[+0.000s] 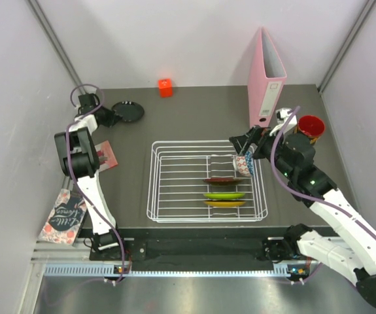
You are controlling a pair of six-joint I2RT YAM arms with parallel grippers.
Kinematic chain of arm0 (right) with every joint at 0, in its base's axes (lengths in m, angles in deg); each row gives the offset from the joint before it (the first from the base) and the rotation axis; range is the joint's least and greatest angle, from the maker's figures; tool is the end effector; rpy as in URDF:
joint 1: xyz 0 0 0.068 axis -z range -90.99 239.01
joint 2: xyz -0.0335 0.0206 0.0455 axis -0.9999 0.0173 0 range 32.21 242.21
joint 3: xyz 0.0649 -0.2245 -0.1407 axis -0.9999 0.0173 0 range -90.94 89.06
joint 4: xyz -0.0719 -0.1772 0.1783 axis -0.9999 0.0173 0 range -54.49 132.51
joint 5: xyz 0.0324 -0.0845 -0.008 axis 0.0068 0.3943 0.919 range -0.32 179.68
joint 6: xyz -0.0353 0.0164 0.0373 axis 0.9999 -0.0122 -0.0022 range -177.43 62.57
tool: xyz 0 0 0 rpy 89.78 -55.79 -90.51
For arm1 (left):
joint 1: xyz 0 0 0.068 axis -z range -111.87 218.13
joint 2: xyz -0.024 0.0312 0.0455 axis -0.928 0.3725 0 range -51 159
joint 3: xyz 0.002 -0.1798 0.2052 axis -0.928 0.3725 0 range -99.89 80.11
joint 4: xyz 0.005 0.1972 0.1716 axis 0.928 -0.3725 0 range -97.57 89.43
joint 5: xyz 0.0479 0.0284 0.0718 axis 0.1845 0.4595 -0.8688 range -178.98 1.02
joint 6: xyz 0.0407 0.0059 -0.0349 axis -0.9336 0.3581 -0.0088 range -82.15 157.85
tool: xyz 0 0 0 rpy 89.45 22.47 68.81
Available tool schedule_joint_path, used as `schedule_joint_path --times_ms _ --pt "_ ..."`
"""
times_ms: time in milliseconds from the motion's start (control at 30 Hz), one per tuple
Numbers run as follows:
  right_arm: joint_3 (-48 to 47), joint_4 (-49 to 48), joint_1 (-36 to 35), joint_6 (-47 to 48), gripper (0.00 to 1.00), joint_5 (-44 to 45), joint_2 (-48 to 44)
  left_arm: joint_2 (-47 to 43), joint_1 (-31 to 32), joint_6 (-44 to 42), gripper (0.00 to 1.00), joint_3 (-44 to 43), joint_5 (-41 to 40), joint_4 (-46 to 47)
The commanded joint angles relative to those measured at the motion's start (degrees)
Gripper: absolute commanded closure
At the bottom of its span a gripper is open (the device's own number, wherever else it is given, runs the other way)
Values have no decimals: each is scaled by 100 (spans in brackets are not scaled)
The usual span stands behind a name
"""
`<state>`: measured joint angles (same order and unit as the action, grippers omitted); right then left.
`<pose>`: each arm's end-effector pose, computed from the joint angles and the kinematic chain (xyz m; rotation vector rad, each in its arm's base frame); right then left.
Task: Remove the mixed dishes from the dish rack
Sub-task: Place the plate at the corner of the board.
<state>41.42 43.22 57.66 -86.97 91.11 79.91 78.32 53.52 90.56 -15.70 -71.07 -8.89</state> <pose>0.1678 0.1012 0.3536 -0.0087 1.7673 0.7623 0.4915 0.1168 0.1605 -1.1664 2.0508 -0.6938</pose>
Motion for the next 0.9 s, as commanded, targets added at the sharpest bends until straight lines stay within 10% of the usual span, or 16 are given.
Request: schedule_joint_path --times_ms 0,233,867 --pt "-61 -234 -46 54 0 -55 134 269 2 -340 93 -736 -262 -749" --pt "-44 -199 -46 80 0 -3 143 314 2 -287 54 -808 -236 -1137" --pt "9 -340 -46 -8 0 32 222 -2354 -42 283 1 1168 -130 -1622"
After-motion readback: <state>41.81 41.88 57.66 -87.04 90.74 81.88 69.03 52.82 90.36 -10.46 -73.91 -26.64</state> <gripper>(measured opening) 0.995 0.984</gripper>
